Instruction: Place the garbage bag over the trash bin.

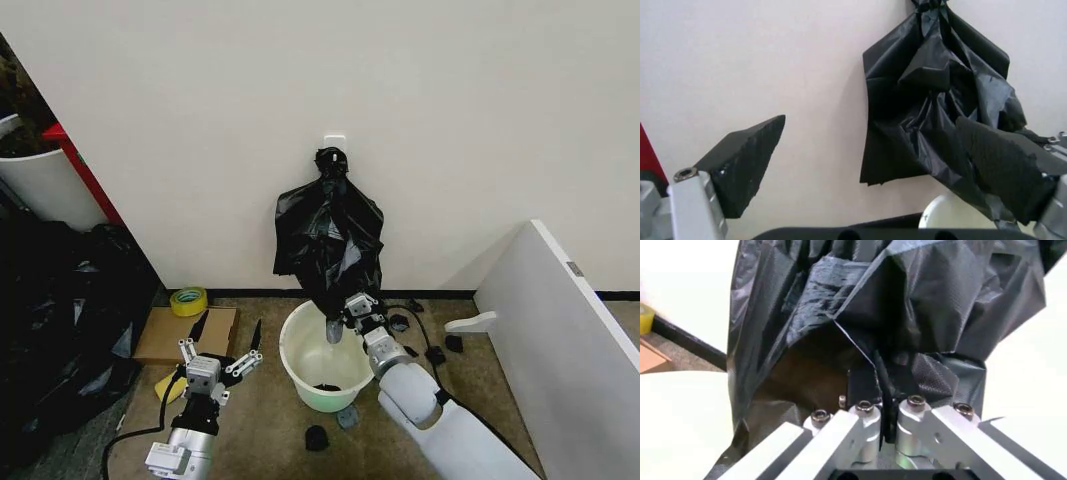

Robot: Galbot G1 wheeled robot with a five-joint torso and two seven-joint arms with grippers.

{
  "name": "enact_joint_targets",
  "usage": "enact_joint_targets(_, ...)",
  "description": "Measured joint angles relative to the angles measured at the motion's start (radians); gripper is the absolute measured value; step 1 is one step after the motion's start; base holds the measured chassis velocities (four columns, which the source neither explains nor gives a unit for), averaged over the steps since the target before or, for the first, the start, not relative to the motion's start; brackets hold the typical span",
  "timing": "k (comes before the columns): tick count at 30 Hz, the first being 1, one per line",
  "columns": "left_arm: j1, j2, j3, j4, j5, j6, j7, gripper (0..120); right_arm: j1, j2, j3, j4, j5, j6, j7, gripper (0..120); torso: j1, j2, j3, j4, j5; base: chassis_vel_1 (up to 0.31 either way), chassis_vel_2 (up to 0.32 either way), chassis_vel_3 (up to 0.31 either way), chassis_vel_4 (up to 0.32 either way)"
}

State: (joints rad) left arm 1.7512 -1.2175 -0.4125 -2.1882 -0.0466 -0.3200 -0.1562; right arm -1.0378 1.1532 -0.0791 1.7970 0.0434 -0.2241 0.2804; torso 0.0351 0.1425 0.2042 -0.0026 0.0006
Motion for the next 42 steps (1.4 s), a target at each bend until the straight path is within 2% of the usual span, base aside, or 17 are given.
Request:
enact_joint_targets(7, -0.017, 0.020, 0.004, -0.006, -0.018, 0.019, -0.001, 100, -0.062, -0.025, 0.070, 0.120, 0.149, 0.069, -0.045, 0, 0.000, 0.000, 0.000, 0.0002, -0.0001, 0.000, 0.000, 0.000, 0.000)
enact_joint_targets(8, -0.032, 0.037, 0.011, -0.010, -0.035, 0.035, 0.000, 100, -0.100, -0.039, 0.107, 0.180, 0.223, 0.105, -0.073, 0, 0.000, 0.000, 0.000, 0.0000, -0.0001, 0.000, 0.000, 0.000, 0.000)
enact_joint_targets(11, -0.077, 0.088, 0.027, -0.012, -0.065, 0.067, 0.006, 100, -0.161, -0.072, 0.159, 0.275, 0.310, 0.152, -0.110, 0, 0.000, 0.000, 0.000, -0.0002, -0.0004, 0.000, 0.000, 0.000, 0.000)
enact_joint_targets(12, -0.077, 0.088, 0.027, -0.012, -0.065, 0.067, 0.006, 100, -0.161, -0.072, 0.159, 0.275, 0.310, 0.152, -0.110, 0, 0.000, 0.000, 0.000, -0.0002, -0.0004, 0.000, 0.000, 0.000, 0.000)
enact_joint_targets(17, -0.173, 0.181, 0.051, -0.007, -0.115, 0.114, 0.017, 100, -0.225, -0.112, 0.193, 0.365, 0.337, 0.211, -0.156, 0, 0.000, 0.000, 0.000, -0.0006, -0.0003, 0.000, 0.000, 0.000, 0.000)
enact_joint_targets(19, -0.215, 0.229, 0.053, -0.006, -0.144, 0.136, 0.019, 100, -0.224, -0.123, 0.178, 0.375, 0.321, 0.239, -0.180, 0, 0.000, 0.000, 0.000, 0.0004, 0.0001, 0.000, 0.000, 0.000, 0.000)
enact_joint_targets(21, -0.242, 0.249, 0.060, 0.000, -0.156, 0.145, 0.019, 100, -0.224, -0.125, 0.174, 0.375, 0.306, 0.250, -0.188, 0, 0.000, 0.000, 0.000, 0.0008, 0.0000, 0.000, 0.000, 0.000, 0.000)
enact_joint_targets(23, -0.320, 0.298, 0.095, 0.027, -0.174, 0.164, 0.019, 100, -0.235, -0.129, 0.177, 0.376, 0.271, 0.274, -0.204, 0, 0.000, 0.000, 0.000, 0.0004, -0.0003, 0.000, 0.000, 0.000, 0.000)
enact_joint_targets(27, -0.482, 0.380, 0.219, 0.096, -0.202, 0.196, 0.019, 100, -0.253, -0.126, 0.197, 0.381, 0.248, 0.292, -0.212, 0, 0.000, 0.000, 0.000, -0.0007, -0.0002, 0.000, 0.000, 0.000, 0.000)
enact_joint_targets(28, -0.482, 0.380, 0.219, 0.096, -0.202, 0.196, 0.019, 100, -0.253, -0.126, 0.197, 0.381, 0.248, 0.292, -0.212, 0, 0.000, 0.000, 0.000, -0.0007, -0.0002, 0.000, 0.000, 0.000, 0.000)
enact_joint_targets(34, -0.658, 0.492, 0.386, 0.167, -0.210, 0.213, 0.060, 100, -0.232, -0.118, 0.198, 0.383, 0.246, 0.291, -0.210, 0, 0.000, 0.000, 0.000, 0.0004, 0.0003, 0.000, 0.000, 0.000, 0.000)
enact_joint_targets(38, -0.752, 0.524, 0.450, 0.191, -0.179, 0.217, 0.065, 100, -0.232, -0.118, 0.199, 0.384, 0.243, 0.290, -0.210, 0, 0.000, 0.000, 0.000, 0.0002, 0.0000, 0.000, 0.000, 0.000, 0.000)
enact_joint_targets(42, -0.855, 0.527, 0.517, 0.216, -0.142, 0.221, 0.065, 100, -0.234, -0.116, 0.204, 0.384, 0.243, 0.290, -0.210, 0, 0.000, 0.000, 0.000, -0.0001, 0.0001, 0.000, 0.000, 0.000, 0.000)
